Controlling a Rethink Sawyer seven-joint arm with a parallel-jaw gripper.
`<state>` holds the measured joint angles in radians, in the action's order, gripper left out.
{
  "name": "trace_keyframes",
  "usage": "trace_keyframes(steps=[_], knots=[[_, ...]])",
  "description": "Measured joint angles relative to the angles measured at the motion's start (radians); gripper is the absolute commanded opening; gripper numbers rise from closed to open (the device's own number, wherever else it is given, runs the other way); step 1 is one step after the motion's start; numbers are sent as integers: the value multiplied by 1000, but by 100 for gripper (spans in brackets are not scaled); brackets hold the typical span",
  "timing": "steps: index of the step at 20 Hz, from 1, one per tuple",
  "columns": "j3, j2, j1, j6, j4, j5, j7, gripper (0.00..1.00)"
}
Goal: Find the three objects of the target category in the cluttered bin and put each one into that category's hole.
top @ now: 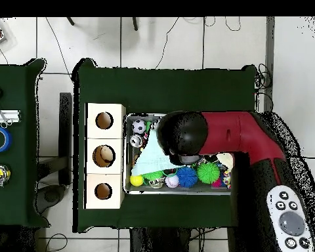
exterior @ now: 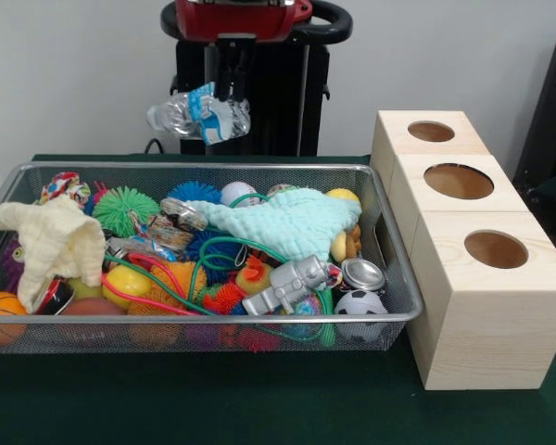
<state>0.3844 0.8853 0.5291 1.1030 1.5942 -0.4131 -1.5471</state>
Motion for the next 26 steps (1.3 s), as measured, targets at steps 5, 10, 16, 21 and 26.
trace_keyframes(steps=[5,10,16,21,26], knots=[[-26,1,-28,-100,59,28,-3,0],[-72,1,-88,-189,107,58,-24,0],[-119,1,-174,-191,112,96,-58,0],[-157,2,-248,-156,101,139,-90,0],[-194,-4,-325,-79,61,187,-141,0]])
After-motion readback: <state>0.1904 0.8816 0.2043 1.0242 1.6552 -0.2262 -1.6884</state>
